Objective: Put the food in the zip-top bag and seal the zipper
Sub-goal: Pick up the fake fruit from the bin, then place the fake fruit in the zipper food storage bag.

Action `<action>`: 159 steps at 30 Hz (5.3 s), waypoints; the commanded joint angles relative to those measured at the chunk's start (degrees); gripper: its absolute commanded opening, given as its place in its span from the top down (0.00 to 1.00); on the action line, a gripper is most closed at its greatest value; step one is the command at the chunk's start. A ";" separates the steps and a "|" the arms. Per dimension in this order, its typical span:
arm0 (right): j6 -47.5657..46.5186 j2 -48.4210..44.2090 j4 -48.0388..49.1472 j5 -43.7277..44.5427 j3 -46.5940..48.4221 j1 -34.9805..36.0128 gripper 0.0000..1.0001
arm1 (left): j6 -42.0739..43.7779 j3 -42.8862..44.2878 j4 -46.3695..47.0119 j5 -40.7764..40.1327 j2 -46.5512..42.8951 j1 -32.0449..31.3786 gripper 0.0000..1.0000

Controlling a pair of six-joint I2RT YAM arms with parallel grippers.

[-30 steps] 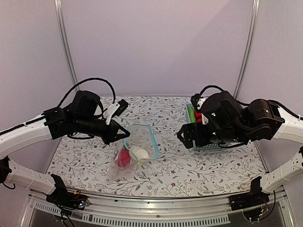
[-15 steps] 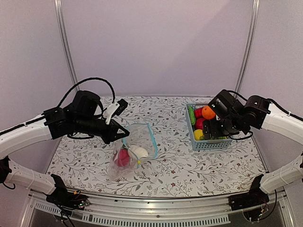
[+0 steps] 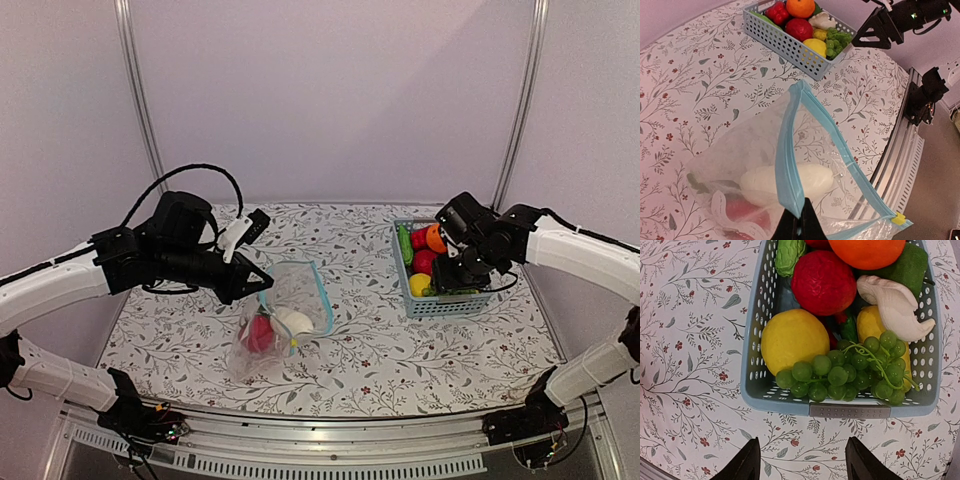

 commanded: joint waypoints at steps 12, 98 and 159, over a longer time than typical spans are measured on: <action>-1.68 13.84 6.01 -1.77 4.41 -2.80 0.64 | 0.06 -0.03 0.39 1.24 0.05 1.90 1.00; -12.18 -9.79 -5.85 -17.20 23.03 -6.23 1.00 | -0.31 -0.40 3.66 11.00 3.99 5.93 1.00; -0.82 17.95 19.02 -14.42 25.32 28.83 1.00 | -4.29 -2.68 7.08 16.43 -0.39 6.02 1.00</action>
